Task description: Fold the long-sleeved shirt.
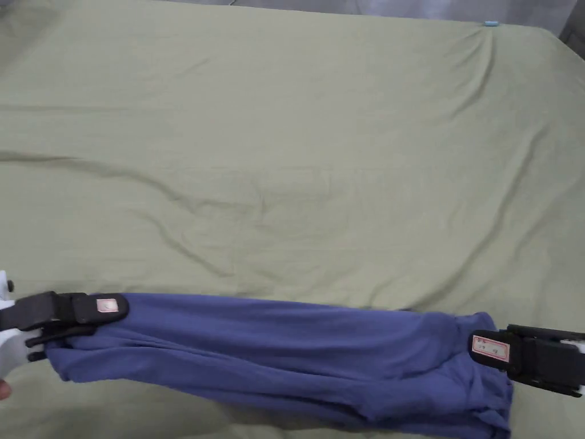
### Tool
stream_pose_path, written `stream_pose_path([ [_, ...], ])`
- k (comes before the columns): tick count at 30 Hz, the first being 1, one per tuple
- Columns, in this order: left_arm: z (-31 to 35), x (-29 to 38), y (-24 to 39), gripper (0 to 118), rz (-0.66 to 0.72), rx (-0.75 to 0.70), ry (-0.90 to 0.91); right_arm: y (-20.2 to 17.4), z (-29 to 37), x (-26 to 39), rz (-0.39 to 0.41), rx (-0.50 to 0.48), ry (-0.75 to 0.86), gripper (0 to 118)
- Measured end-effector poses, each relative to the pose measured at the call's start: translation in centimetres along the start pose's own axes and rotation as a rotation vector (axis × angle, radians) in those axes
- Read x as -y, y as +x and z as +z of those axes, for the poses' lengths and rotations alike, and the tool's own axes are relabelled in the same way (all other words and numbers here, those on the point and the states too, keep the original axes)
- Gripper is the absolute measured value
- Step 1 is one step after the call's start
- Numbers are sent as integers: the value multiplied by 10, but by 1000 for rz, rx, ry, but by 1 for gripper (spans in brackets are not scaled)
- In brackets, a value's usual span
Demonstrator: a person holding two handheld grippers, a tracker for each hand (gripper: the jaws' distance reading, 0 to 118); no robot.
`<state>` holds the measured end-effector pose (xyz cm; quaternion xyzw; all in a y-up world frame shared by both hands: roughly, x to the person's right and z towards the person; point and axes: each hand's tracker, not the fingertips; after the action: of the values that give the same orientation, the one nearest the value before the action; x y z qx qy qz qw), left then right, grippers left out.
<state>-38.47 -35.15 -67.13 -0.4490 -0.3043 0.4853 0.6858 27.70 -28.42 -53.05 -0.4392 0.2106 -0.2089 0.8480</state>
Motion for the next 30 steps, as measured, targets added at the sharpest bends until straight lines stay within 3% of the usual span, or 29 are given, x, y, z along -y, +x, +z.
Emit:
stream_pose_path([
  [6,95,-18,24,2,-35,-227,187,-20,-6,-3,12,-23,15,0],
  [9,108,-10,63,2,-149,-558,234,-32,-6,1,27,-37,17,0],
  [11,77,9,100,2,-277,-732,200,-37,-6,3,38,-31,6,0],
  [16,-67,86,178,2,-555,-637,16,-44,-3,10,66,12,-26,0],
  [20,-198,143,186,2,-720,-754,-94,-47,13,13,91,85,-28,0],
  [25,-309,183,145,2,-692,-803,-316,-36,41,23,52,154,0,0],
  [27,-333,193,125,3,-712,-984,-303,-31,50,28,47,169,2,0],
  [30,-332,189,128,8,-661,-988,-154,-20,58,34,29,167,2,0],
])
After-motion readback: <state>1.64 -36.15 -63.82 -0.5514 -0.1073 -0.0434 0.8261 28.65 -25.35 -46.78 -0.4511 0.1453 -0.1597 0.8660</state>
